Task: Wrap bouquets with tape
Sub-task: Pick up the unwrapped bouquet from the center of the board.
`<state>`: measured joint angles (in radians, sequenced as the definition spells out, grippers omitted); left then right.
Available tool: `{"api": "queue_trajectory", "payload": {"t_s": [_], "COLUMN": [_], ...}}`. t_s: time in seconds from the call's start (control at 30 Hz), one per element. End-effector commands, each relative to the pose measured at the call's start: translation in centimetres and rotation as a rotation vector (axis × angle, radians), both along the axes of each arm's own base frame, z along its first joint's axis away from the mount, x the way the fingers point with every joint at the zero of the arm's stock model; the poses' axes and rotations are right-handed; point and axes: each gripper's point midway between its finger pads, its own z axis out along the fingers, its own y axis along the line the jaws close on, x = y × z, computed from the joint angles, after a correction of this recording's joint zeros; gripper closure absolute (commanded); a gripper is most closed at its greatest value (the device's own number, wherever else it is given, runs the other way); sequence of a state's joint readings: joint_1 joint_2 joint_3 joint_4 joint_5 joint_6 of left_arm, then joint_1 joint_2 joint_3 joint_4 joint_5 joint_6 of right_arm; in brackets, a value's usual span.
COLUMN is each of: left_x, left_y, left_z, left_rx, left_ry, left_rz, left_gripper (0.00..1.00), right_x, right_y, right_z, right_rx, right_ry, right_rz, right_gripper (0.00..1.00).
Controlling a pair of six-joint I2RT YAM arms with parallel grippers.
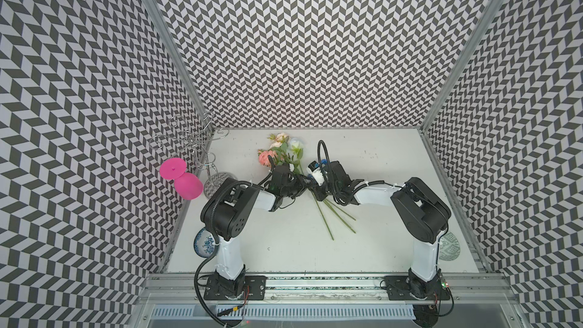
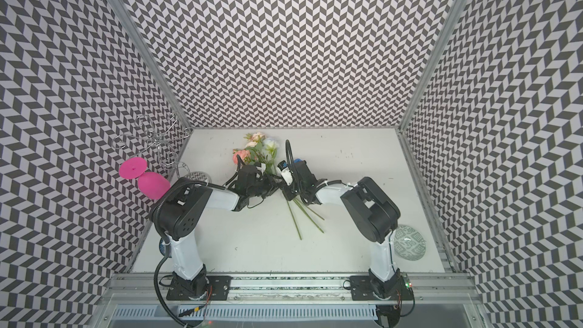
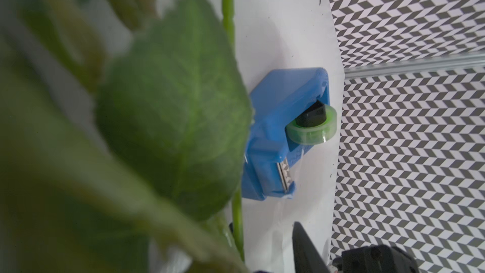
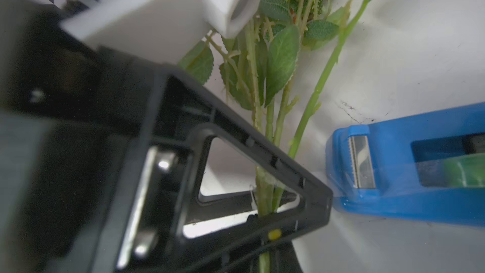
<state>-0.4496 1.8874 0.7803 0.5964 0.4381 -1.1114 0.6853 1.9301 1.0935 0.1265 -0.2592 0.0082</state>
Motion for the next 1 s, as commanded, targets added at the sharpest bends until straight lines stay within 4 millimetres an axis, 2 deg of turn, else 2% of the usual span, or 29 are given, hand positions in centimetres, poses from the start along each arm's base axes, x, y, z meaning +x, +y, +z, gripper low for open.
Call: {"api": "queue_trajectory", "payload": {"t_s": [0.0, 0.1, 0.23, 0.4, 0.63, 0.83, 0.9, 0.97], "left_x": [0.3, 0.4, 0.6, 0.7, 0.2, -0.2, -0.2, -0.1], "left_y": [-1.6, -1.9, -2.0, -2.1, -2.0, -2.0, -1.9, -2.0], "left_z": [1.9, 1.9, 2.4, 2.8, 2.4, 1.5, 1.2, 1.0], "left_rx": [-0.036, -0.032, -0.029, -0.039, -0.055, -0.050, -0.046, -0.045], "left_ry": [-0.041, -0.037, -0.047, -0.059, -0.051, -0.034, -0.032, -0.027], "left_rz": [-0.034, -0.040, -0.041, -0.047, -0.051, -0.046, -0.045, -0.047], "left_gripper": [0.80, 0.85, 0.99, 1.00, 1.00, 1.00, 1.00, 0.99], "right_x": [0.2, 0.3, 0.2, 0.1, -0.5, 0.2, 0.3, 0.4], "right_y": [1.0, 1.1, 0.9, 0.0, -0.7, -2.0, -2.3, -2.3], "right_z": [3.4, 3.8, 3.7, 4.5, 5.5, 4.7, 4.5, 3.4], "right_rx": [0.067, 0.074, 0.065, 0.108, 0.200, 0.197, 0.191, 0.158], "right_ry": [-0.082, -0.090, -0.090, -0.082, -0.033, 0.000, -0.001, 0.016], "right_rz": [0.035, 0.037, 0.033, 0.017, 0.052, -0.023, -0.034, -0.032], "right_gripper": [1.00, 1.00, 0.97, 0.90, 0.73, 0.62, 0.54, 0.49]}}
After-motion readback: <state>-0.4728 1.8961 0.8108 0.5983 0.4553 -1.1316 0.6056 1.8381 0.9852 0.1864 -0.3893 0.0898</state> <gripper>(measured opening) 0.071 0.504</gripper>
